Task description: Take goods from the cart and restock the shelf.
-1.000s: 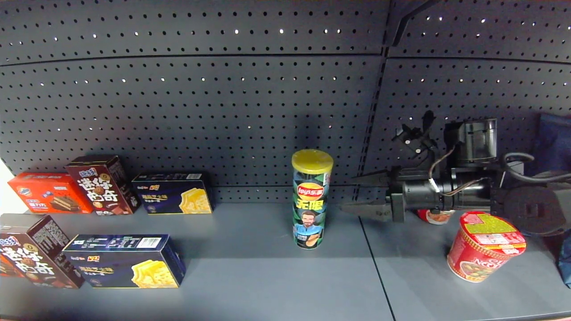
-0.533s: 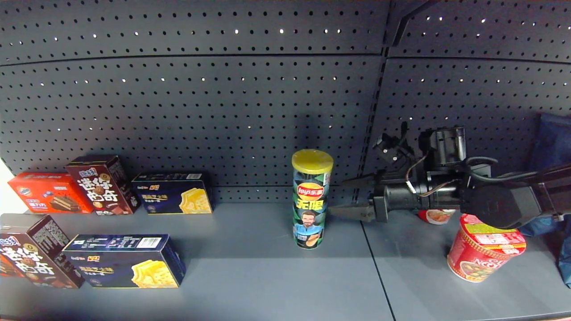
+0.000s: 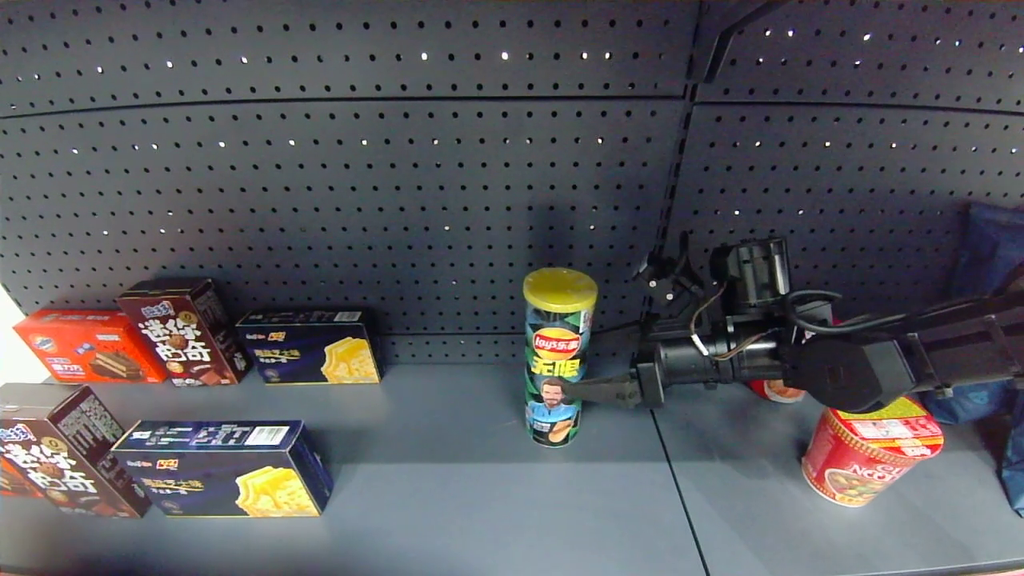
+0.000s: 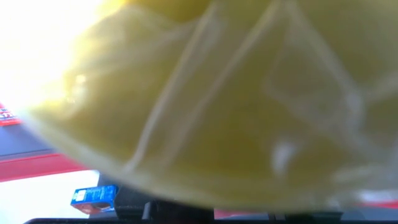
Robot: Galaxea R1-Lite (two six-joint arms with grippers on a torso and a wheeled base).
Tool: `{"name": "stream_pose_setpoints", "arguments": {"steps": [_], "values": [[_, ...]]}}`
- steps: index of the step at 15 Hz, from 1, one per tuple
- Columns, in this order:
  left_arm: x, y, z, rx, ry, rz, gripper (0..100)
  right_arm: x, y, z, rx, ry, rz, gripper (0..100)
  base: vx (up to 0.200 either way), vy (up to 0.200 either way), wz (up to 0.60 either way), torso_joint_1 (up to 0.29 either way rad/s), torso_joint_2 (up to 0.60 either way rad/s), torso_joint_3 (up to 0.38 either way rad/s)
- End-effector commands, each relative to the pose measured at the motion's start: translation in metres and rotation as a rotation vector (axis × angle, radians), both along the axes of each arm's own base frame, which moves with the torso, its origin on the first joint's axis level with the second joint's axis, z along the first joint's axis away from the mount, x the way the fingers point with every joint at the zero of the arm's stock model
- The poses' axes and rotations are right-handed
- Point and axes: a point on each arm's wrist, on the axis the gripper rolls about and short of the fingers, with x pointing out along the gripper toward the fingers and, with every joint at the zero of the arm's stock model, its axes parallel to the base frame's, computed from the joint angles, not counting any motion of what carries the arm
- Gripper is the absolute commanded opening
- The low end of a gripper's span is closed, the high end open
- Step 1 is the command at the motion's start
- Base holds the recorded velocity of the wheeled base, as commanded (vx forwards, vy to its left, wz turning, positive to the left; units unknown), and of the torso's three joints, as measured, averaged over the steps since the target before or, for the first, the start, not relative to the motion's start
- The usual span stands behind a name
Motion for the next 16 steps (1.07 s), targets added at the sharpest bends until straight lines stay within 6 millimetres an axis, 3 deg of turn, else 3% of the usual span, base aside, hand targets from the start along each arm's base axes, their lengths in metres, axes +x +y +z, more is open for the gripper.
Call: {"name": "stream_pose_setpoints", "arguments": {"steps": [1, 16], "values": [[-0.002, 0.000, -0.001, 0.001, -0.009, 0.001, 0, 0.006, 0.006, -0.007, -0.005, 0.010, 0.005, 100, 0.000, 0.000, 0.00, 0.000, 0.00, 0.000], [-0.005, 0.000, -0.005, -0.005, 0.044, 0.016, 0, 0.031, 0.038, -0.039, -0.023, 0.034, 0.025, 100, 0.000, 0.000, 0.00, 0.000, 0.00, 0.000]]}}
